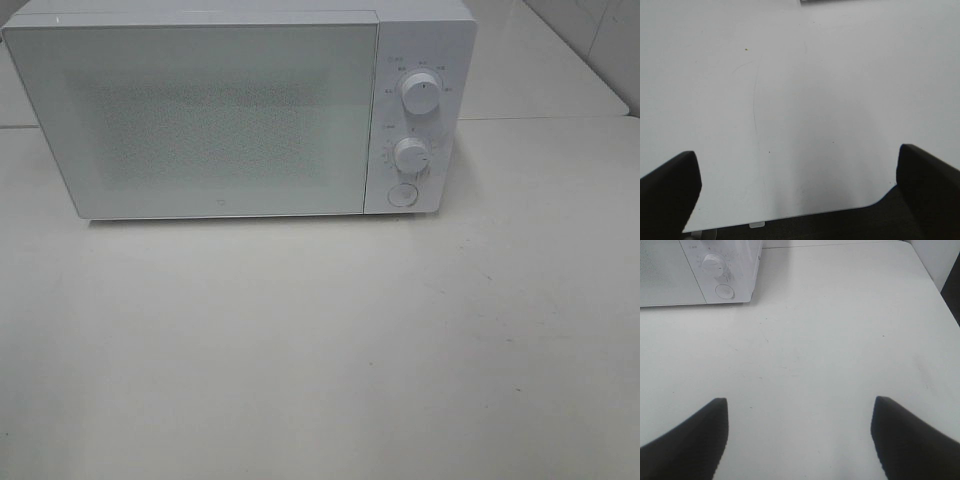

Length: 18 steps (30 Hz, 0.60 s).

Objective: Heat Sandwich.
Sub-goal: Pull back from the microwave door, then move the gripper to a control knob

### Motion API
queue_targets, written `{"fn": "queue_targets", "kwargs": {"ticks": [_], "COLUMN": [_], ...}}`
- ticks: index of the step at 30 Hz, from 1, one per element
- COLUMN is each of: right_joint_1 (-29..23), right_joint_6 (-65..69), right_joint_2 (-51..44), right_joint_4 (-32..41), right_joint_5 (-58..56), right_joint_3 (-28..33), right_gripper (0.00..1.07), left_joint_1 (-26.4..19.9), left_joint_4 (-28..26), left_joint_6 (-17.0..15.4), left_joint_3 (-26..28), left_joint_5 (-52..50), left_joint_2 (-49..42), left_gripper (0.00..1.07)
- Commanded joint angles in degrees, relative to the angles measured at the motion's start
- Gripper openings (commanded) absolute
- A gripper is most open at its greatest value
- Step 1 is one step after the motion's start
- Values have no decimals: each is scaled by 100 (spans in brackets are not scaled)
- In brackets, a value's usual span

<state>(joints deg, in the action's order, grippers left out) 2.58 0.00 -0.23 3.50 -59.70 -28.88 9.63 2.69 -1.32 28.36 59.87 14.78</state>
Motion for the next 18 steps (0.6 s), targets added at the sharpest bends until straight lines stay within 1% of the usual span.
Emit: {"fn": "queue_targets", "kwargs": {"ticks": [1, 5, 6, 7, 10, 11, 13, 15, 18], "right_joint_1": [11, 11, 11, 11, 11, 11, 11, 11, 11], "right_joint_6": [0, 0, 0, 0, 0, 0, 0, 0, 0], "right_joint_2": [-155, -155, -155, -155, -155, -155, -155, -155, -132], "right_joint_4": [11, 11, 11, 11, 11, 11, 11, 11, 11], "right_joint_5": [29, 29, 29, 29, 29, 29, 29, 29, 29], "right_joint_3": [17, 17, 17, 17, 17, 17, 17, 17, 17], "right_gripper": [77, 77, 77, 77, 77, 77, 77, 77, 77], "left_joint_1": [0, -34, -34, -103, -607, -607, -980, -1071, -1066], "left_joint_4": [-69, -69, -69, -74, -92, -92, -109, -138, -143], "left_joint_6": [0, 0, 0, 6, 0, 0, 0, 6, 6], "left_joint_3": [-11, -11, -11, -11, -11, -11, -11, -11, -11], "left_joint_5": [-40, -40, -40, -40, -40, -40, -46, -46, -46], "left_joint_2": [-183, -676, -676, -802, -1329, -1329, -1662, -1627, -1633], "left_gripper": [100, 100, 100, 100, 100, 100, 100, 100, 100]}}
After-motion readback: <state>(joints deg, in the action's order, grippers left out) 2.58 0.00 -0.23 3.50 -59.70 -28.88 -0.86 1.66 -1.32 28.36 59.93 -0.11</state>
